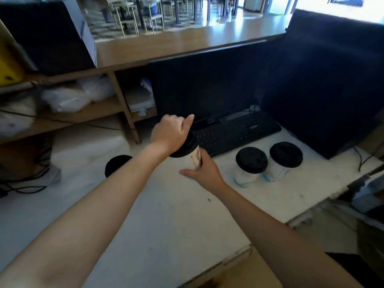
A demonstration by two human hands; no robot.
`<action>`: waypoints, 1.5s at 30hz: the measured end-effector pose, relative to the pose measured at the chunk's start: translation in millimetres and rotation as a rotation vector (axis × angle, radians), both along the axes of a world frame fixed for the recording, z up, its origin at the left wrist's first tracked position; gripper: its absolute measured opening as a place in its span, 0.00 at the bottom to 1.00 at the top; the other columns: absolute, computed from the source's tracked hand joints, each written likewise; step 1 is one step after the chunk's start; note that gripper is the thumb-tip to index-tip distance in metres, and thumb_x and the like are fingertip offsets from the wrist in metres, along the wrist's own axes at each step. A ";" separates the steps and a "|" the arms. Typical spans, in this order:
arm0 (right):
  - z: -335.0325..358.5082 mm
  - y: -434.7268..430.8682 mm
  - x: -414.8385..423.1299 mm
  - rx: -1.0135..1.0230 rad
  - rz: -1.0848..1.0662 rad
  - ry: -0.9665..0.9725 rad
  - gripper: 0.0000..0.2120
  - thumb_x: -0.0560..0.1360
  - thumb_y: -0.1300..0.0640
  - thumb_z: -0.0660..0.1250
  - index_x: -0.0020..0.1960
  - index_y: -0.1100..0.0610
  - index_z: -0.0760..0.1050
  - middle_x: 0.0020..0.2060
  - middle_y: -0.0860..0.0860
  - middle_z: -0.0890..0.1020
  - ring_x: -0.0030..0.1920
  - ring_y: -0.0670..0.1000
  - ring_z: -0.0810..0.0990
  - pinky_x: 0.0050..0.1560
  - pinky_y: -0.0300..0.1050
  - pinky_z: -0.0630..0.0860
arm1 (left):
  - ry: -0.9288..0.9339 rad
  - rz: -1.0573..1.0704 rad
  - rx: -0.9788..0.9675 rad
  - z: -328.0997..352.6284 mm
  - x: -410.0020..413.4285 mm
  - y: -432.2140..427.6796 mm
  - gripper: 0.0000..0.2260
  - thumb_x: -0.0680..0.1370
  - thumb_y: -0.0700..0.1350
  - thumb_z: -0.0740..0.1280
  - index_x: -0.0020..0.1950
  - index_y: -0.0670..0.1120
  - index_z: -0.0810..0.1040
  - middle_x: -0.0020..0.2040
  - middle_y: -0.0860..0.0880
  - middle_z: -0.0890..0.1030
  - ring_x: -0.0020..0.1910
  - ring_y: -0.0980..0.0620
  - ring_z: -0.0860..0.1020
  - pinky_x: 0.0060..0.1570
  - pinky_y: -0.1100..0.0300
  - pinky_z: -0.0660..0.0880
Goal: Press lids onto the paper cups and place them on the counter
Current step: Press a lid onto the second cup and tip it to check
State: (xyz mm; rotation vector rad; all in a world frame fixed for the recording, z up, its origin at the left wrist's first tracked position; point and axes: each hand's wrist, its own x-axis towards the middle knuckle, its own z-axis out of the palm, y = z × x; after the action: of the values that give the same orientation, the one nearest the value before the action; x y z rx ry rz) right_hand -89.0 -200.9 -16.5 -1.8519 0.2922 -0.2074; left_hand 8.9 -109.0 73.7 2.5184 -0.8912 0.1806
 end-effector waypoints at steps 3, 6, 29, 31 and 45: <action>37.9 -15.0 6.8 -0.103 -0.048 -0.138 0.31 0.62 0.58 0.79 0.61 0.55 0.70 0.52 0.47 0.76 0.51 0.45 0.73 0.45 0.32 0.72 | 0.099 0.072 -0.066 50.6 -3.1 -1.7 0.29 0.81 0.60 0.47 0.39 0.42 0.77 0.42 0.45 0.79 0.47 0.45 0.78 0.48 0.52 0.73; 74.1 -29.6 10.2 -0.382 -0.117 -0.230 0.30 0.61 0.57 0.78 0.60 0.58 0.71 0.50 0.48 0.74 0.51 0.47 0.70 0.45 0.40 0.71 | 0.429 0.100 -0.098 90.7 -4.1 -0.6 0.32 0.77 0.68 0.46 0.57 0.46 0.77 0.57 0.45 0.78 0.60 0.43 0.75 0.59 0.53 0.71; 180.3 -63.3 -0.9 0.226 0.079 0.294 0.37 0.72 0.28 0.49 0.51 0.60 0.76 0.39 0.57 0.82 0.33 0.54 0.81 0.32 0.44 0.79 | 0.152 -0.378 -0.607 72.5 -19.1 46.9 0.28 0.66 0.54 0.71 0.62 0.59 0.63 0.63 0.57 0.66 0.59 0.60 0.69 0.56 0.70 0.70; 178.8 -63.7 -0.7 0.290 0.113 0.239 0.28 0.73 0.32 0.56 0.52 0.57 0.73 0.37 0.54 0.79 0.30 0.51 0.79 0.30 0.42 0.78 | 0.106 -0.407 -0.569 66.0 -15.9 49.5 0.31 0.66 0.54 0.71 0.66 0.57 0.62 0.66 0.54 0.66 0.64 0.59 0.67 0.61 0.65 0.69; 158.9 -73.9 -7.9 0.374 0.258 -0.135 0.23 0.72 0.56 0.68 0.64 0.54 0.66 0.54 0.52 0.76 0.55 0.53 0.79 0.52 0.52 0.80 | 1.330 -0.251 -0.813 66.9 -3.0 53.6 0.32 0.67 0.69 0.61 0.64 0.52 0.76 0.62 0.45 0.80 0.60 0.42 0.78 0.49 0.40 0.77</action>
State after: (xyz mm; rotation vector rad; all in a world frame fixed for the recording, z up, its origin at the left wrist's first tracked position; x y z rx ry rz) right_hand -96.8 -274.8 142.4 -1.4793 -0.0054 -0.0904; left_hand 5.9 -55.4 140.6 1.2554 -0.3784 -0.9114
